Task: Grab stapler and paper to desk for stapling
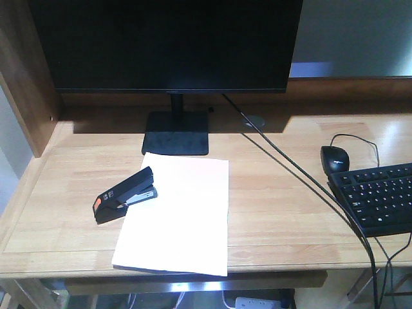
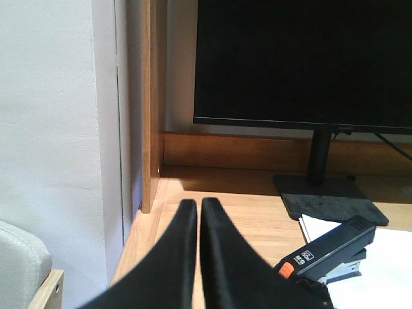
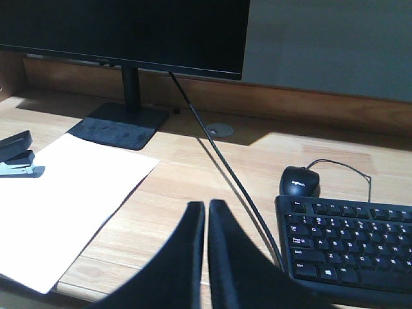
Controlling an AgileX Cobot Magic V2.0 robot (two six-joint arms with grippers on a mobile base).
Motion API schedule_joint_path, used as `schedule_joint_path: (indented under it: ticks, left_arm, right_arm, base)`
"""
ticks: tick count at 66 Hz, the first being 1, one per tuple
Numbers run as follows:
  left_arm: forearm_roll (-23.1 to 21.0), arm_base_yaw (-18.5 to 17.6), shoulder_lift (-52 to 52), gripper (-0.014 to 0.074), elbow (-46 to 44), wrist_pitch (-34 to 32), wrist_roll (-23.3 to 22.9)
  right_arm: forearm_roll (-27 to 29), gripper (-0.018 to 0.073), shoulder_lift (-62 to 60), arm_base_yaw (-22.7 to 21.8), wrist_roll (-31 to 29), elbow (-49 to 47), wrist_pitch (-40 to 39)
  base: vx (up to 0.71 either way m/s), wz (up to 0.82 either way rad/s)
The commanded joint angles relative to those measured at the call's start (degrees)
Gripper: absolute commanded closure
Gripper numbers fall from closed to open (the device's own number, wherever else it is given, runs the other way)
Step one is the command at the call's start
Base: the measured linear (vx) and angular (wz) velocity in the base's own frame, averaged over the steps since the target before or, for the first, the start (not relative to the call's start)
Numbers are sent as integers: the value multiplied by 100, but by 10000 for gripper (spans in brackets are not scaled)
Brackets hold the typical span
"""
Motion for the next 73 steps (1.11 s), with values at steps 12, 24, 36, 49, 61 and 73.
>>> schedule_joint_path:
  ticks: [12,24,36,49,61,73]
  left_arm:
    - [11,-28,-93,603,161,-367,3]
    - [11,-28,-93,603,161,-355,16]
    - [11,-28,-93,603,161,-355,16]
    - [11,-28,-88,603,156,-355,16]
    - [11,-28,-83,603,156,-349,16]
    - [11,-28,-83,603,156,-349,16]
  right_arm:
    - [-107,568,51,-24,17,-151,-373]
    - [-107,568,51,-24,17,-151,-381]
    - [-107,568,51,-24,17,-151,-381]
    - [-107,568,51,-24,17,-151,-381]
    - [-107,568,51,-24,17,-151,-381]
    - [-107,568,51,-24,17,-151,-381]
  base:
    - [0,0]
    - [0,0]
    - [0,0]
    - [0,0]
    - [0,0]
    - [0,0]
